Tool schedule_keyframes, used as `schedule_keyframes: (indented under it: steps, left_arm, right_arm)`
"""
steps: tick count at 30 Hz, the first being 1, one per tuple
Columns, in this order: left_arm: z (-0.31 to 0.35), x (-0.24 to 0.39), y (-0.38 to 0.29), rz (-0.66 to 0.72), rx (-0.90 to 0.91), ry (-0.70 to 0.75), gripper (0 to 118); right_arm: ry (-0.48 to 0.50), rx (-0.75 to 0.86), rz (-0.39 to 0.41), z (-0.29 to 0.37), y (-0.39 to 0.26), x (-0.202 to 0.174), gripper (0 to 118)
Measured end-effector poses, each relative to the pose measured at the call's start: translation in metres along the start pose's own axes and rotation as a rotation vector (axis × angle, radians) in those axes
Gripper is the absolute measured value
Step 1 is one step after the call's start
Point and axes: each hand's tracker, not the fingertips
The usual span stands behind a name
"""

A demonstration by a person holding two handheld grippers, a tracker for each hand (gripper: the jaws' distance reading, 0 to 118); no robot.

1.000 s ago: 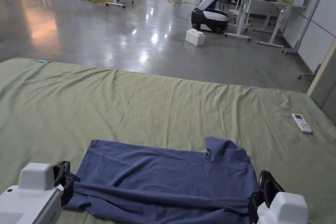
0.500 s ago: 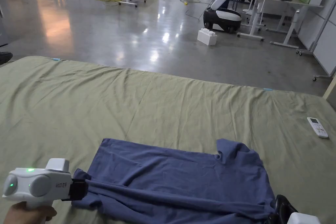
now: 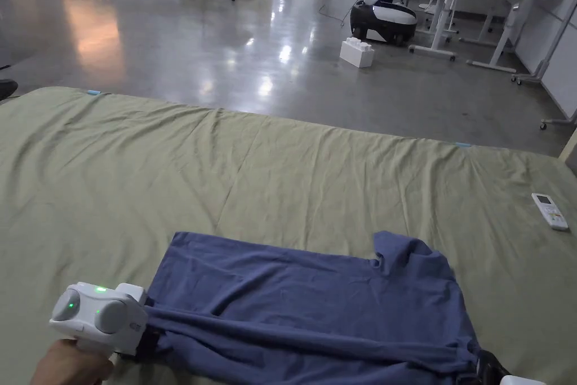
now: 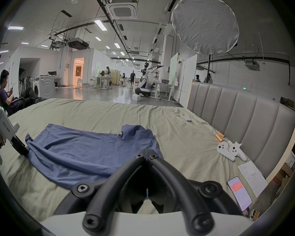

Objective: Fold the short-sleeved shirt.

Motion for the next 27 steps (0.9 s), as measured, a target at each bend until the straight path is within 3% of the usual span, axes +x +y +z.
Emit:
schedule_keyframes:
  steps: [2, 4, 7, 11, 16, 18, 19, 20, 22, 25, 27]
  left_arm:
    - [0.003, 0.009, -0.006, -0.069, 0.015, 0.042, 18]
    - [0.007, 0.007, -0.010, -0.060, 0.033, -0.006, 8]
    - [0.020, -0.009, -0.016, 0.031, 0.076, -0.047, 6]
    - [0.049, -0.018, -0.036, 0.027, 0.149, -0.063, 6]
    - [0.059, -0.029, -0.057, 0.059, 0.213, -0.108, 6]
    - [0.054, -0.033, -0.060, 0.057, 0.214, -0.104, 6]
    - [0.054, -0.034, -0.063, 0.057, 0.233, -0.107, 6]
    - [0.052, -0.036, -0.065, 0.070, 0.237, -0.115, 6]
    - [0.050, -0.037, -0.064, 0.109, 0.235, -0.123, 6]
    - [0.050, -0.034, -0.064, 0.103, 0.248, -0.116, 6]
    - [0.050, -0.032, -0.065, 0.096, 0.251, -0.111, 6]
  right_arm:
    - [0.004, -0.007, 0.000, -0.001, -0.002, -0.002, 1]
    - [0.012, -0.017, 0.001, -0.002, -0.004, -0.002, 0]
    - [0.017, -0.028, 0.010, -0.003, -0.006, 0.002, 0]
    - [0.009, -0.051, 0.031, -0.005, -0.004, 0.014, 0]
    - [0.030, -0.226, 0.001, -0.032, -0.012, 0.041, 1]
    - [0.045, -0.337, -0.046, -0.047, -0.020, 0.053, 11]
    - [0.057, -0.343, -0.016, -0.055, -0.022, 0.056, 22]
    - [0.071, -0.380, -0.017, -0.063, -0.025, 0.060, 42]
    - [0.088, -0.445, -0.010, -0.080, -0.033, 0.065, 61]
    - [0.155, -0.535, -0.055, -0.103, -0.047, 0.072, 62]
    - [0.140, -0.585, -0.028, -0.120, -0.057, 0.071, 70]
